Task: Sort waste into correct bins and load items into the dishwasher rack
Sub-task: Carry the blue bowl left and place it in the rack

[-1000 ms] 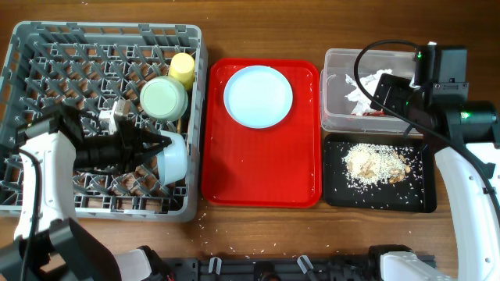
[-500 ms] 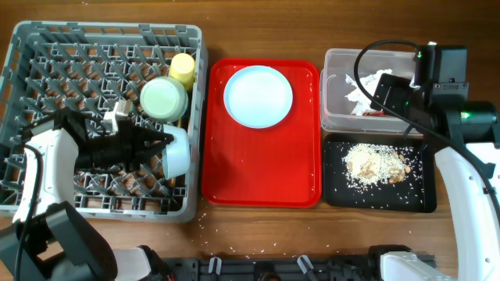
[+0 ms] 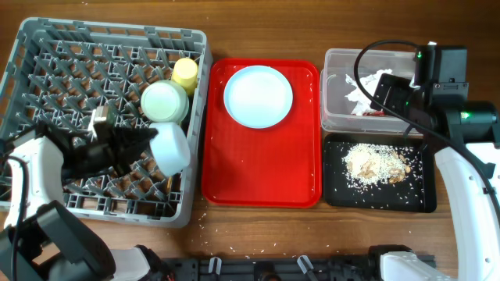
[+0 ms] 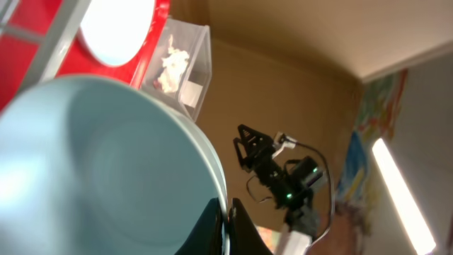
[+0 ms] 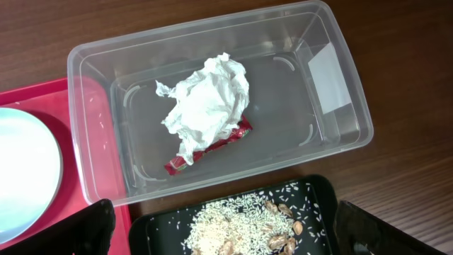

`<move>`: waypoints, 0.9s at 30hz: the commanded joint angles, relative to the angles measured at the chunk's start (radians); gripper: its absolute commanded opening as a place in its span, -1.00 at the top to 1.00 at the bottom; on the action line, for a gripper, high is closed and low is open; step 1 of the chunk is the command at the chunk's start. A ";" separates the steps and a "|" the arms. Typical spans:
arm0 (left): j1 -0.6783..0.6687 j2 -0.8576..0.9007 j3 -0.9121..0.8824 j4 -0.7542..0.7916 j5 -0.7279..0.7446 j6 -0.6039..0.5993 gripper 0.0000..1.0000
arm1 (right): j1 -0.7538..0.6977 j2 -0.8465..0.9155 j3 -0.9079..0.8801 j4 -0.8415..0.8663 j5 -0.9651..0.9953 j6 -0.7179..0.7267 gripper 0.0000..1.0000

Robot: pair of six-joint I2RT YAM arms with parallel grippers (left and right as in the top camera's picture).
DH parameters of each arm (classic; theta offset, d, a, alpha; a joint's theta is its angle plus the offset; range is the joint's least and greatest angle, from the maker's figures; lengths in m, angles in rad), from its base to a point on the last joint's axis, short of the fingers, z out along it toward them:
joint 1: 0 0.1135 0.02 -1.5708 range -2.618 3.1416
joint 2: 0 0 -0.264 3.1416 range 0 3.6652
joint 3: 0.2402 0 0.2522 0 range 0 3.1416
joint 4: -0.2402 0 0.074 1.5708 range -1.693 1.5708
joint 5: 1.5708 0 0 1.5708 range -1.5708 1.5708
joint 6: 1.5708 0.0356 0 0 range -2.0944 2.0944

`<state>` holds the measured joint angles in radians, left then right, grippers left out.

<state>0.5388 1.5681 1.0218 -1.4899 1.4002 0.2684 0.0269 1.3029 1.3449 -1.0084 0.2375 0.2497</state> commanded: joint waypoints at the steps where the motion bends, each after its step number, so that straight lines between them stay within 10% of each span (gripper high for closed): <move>1: -0.029 0.003 -0.007 0.061 -0.005 0.043 0.92 | -0.004 -0.011 0.002 0.001 0.018 0.013 -1.00; 13: 0.142 0.003 0.001 0.211 -0.489 -0.205 0.92 | -0.004 -0.011 0.002 0.002 0.018 0.013 -0.99; 14: 0.164 0.003 0.020 0.213 -0.489 -0.211 0.84 | -0.004 -0.011 0.002 0.002 0.018 0.013 -0.99; 15: 0.185 0.003 0.051 0.208 -0.494 -0.210 -0.99 | -0.004 -0.011 0.002 0.002 0.018 0.013 -1.00; 22: 0.159 -0.087 0.314 0.106 -0.513 -0.253 -1.00 | -0.004 -0.011 0.002 0.001 0.018 0.013 -0.99; 27: -0.111 -0.229 0.317 0.108 -0.597 -0.262 -1.00 | -0.004 -0.011 0.002 0.002 0.018 0.013 -0.99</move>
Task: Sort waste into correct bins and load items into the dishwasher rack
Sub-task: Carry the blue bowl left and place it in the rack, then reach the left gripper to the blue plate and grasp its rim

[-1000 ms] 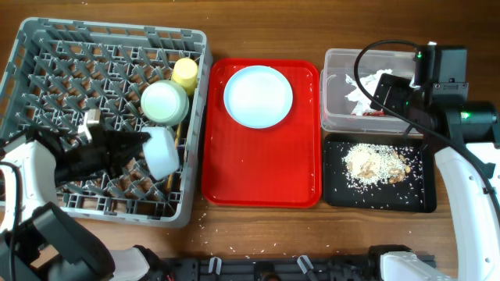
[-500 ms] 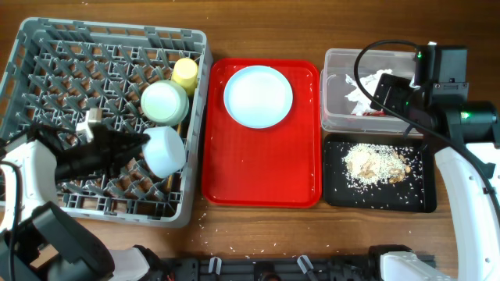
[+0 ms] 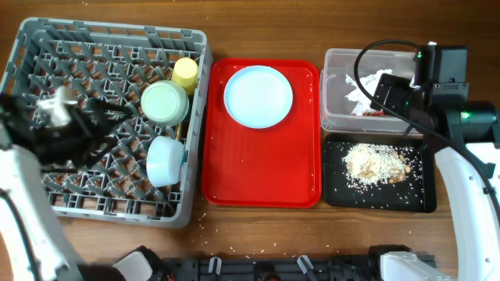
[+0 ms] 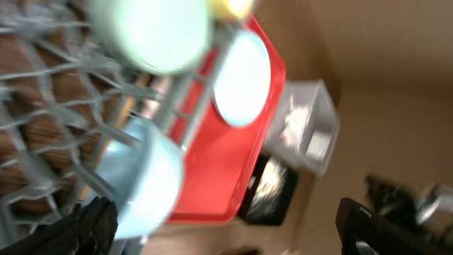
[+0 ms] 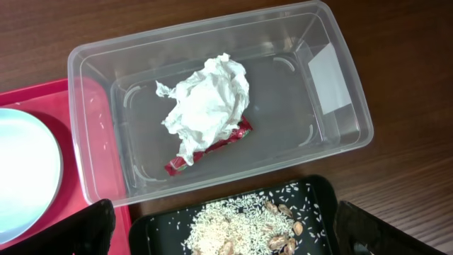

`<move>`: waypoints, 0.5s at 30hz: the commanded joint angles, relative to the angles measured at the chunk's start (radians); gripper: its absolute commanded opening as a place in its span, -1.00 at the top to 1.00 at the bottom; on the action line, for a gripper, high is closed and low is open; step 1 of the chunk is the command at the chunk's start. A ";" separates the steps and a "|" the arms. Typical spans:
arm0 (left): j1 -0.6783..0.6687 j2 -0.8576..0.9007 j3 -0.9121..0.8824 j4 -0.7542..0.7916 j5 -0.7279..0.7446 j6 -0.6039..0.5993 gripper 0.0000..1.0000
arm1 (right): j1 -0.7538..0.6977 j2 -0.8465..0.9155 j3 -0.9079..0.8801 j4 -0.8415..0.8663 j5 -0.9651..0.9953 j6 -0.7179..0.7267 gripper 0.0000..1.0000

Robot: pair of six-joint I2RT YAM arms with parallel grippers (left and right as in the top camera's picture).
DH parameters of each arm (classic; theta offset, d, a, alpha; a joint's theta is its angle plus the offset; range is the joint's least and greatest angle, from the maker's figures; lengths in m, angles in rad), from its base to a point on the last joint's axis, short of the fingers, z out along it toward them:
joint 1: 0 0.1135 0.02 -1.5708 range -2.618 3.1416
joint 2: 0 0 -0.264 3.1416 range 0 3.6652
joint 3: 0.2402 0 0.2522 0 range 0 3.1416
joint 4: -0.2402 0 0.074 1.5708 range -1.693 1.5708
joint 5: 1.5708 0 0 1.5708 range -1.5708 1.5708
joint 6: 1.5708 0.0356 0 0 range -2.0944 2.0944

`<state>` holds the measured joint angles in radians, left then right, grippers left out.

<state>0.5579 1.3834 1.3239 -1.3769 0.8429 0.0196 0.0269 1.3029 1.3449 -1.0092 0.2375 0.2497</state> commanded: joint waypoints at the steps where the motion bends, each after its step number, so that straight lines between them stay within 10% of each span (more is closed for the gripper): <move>1: -0.205 -0.040 0.015 -0.003 -0.037 -0.051 -0.99 | -0.004 -0.011 0.002 0.002 0.018 0.013 -0.99; 3: -0.348 -0.028 0.007 0.037 -0.088 -0.063 0.92 | -0.004 -0.011 0.002 0.002 0.018 0.013 -1.00; 9: -0.716 0.014 -0.153 0.175 -0.634 -0.482 0.92 | -0.004 -0.011 0.002 0.002 0.018 0.013 -0.99; 13: -0.722 0.014 -0.153 0.162 -0.927 -0.556 0.92 | -0.004 -0.011 0.002 0.002 0.018 0.013 -0.99; 15: -0.710 0.014 -0.153 0.143 -1.067 -0.585 0.59 | -0.004 -0.011 0.002 0.002 0.018 0.013 -0.99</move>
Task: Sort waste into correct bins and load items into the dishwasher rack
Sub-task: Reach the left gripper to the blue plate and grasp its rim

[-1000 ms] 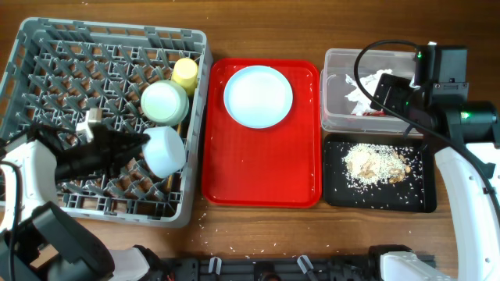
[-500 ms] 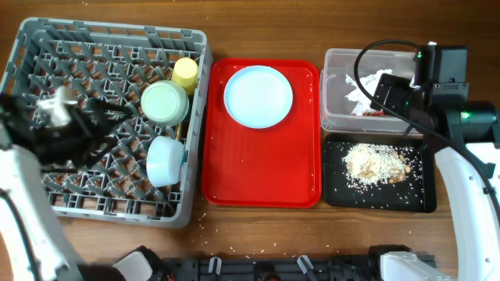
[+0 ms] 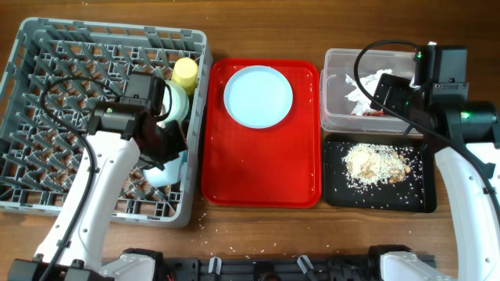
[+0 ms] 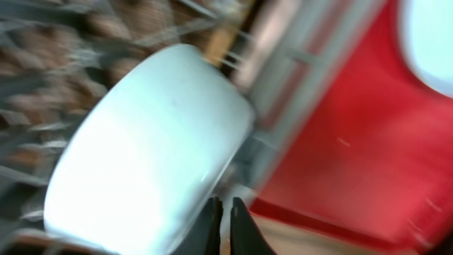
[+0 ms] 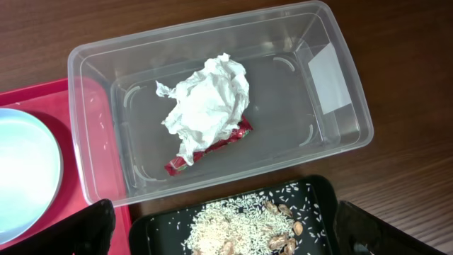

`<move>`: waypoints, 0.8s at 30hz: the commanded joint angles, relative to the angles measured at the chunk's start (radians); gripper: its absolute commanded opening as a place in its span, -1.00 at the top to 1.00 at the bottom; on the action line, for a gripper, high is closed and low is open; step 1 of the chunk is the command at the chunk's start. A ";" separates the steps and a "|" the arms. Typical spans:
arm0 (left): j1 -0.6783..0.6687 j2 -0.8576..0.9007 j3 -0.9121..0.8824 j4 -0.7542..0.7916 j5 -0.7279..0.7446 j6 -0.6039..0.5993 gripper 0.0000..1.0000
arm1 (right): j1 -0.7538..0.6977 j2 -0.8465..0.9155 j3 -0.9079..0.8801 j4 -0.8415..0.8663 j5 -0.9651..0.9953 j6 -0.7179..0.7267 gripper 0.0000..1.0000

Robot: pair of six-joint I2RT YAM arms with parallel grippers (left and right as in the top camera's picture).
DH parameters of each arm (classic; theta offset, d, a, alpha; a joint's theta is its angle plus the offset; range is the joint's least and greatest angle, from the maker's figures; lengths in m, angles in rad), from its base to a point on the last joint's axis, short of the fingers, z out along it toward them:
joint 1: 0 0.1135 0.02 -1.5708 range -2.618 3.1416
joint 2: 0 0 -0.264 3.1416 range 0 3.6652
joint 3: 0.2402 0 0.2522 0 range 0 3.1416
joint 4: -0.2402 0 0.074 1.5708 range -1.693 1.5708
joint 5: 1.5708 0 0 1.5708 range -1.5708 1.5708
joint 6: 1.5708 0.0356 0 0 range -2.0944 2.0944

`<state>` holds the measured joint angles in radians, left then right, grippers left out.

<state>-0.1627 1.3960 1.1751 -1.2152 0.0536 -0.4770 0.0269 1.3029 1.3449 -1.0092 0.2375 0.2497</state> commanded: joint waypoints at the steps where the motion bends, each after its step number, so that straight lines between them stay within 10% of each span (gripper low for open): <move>1: 0.024 0.002 -0.004 -0.019 -0.333 -0.103 0.58 | -0.004 -0.011 0.002 0.002 0.018 0.013 -0.99; 7: 0.085 -0.007 0.116 -0.025 -0.244 -0.103 0.90 | -0.004 -0.011 0.002 0.002 0.018 0.013 -0.99; 12: -0.098 0.010 0.113 0.129 -0.068 -0.100 -0.04 | -0.004 -0.011 0.002 0.002 0.018 0.013 -0.99; 14: -0.151 0.070 0.080 0.185 -0.079 -0.100 0.30 | -0.004 -0.011 0.002 0.002 0.018 0.013 -0.99; 24: -0.140 0.275 0.074 0.312 -0.163 -0.069 0.43 | -0.004 -0.011 0.002 0.002 0.018 0.013 -0.99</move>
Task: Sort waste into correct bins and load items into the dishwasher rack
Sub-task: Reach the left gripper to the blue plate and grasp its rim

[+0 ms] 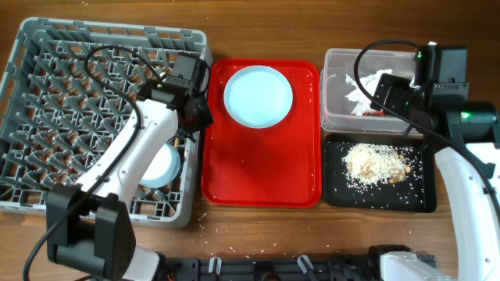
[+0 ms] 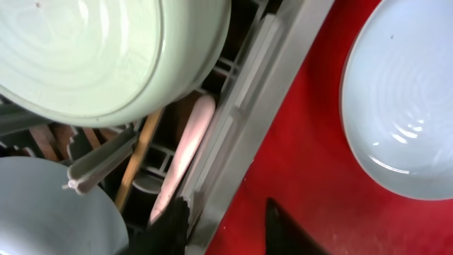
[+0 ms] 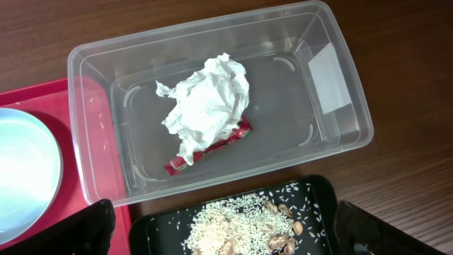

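The grey dishwasher rack (image 1: 109, 27) fills the left of the table. A light blue bowl (image 1: 162, 165) rests in it near the right side, and a pale green bowl (image 2: 92, 57) lies beside it. My left gripper (image 2: 228, 230) is open over the rack's right rim, at the edge of the red tray (image 1: 258, 164), with nothing held. A light blue plate (image 1: 258, 95) lies on the tray's far end. My right gripper (image 3: 226, 232) hangs wide open and empty above the black tray (image 1: 375, 195) of rice and nuts.
A clear bin (image 3: 333, 71) at the far right holds a crumpled white tissue (image 3: 205, 106) and a red wrapper (image 3: 212, 149). A pinkish handle (image 2: 192, 142) and wooden sticks (image 2: 138, 170) lie in the rack by its rim. Rice grains are scattered on the table's near edge.
My left gripper has gone from the light blue bowl, where its fingers stood close together, to the rack's right rim and is now open. The bowl stays in the rack. The right arm is unchanged.
My left gripper first held the light blue bowl by its rim over the rack's right side. Then the bowl lay in the rack and the gripper stood open further left. Then it was at the bowl, and now it is open by the tray. The right arm never moved.
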`<move>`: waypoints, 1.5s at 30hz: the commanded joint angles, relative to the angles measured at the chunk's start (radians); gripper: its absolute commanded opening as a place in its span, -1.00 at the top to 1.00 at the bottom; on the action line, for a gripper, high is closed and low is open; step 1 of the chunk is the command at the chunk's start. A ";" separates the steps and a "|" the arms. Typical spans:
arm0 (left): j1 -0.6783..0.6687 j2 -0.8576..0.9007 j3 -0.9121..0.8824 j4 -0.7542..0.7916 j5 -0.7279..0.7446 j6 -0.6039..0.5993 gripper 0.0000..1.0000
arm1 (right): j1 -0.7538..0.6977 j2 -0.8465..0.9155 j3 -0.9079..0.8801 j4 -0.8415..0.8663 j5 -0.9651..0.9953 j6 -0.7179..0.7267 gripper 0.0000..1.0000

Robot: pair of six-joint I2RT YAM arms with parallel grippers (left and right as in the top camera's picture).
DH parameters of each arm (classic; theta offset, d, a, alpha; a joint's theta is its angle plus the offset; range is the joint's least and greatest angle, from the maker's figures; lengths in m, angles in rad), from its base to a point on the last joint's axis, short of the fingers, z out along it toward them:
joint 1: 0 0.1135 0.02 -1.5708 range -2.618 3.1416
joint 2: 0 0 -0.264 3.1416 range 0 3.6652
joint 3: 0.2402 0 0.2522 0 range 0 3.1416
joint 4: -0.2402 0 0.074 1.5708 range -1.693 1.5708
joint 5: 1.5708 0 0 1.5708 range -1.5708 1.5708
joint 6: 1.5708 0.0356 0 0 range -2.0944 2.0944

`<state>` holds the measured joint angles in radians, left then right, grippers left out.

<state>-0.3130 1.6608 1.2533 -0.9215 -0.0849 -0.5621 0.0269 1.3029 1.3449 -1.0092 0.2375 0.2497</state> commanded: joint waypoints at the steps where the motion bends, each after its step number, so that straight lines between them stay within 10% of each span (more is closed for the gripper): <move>1: 0.006 0.011 -0.010 0.018 -0.023 0.016 0.71 | -0.004 -0.011 0.002 0.002 0.018 0.013 -1.00; 13: -0.020 0.011 -0.111 0.204 -0.021 0.219 0.71 | -0.004 -0.011 0.002 0.002 0.018 0.013 -0.99; 40: -0.051 0.011 -0.111 0.216 -0.002 0.191 0.82 | -0.004 -0.011 0.002 0.002 0.018 0.013 -1.00; 45: -0.049 0.011 -0.111 0.214 -0.038 0.192 0.49 | -0.004 -0.011 0.002 0.002 0.018 0.013 -1.00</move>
<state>-0.3416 1.6531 1.1622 -0.7021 -0.1551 -0.3485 0.0269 1.3029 1.3453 -1.0092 0.2375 0.2497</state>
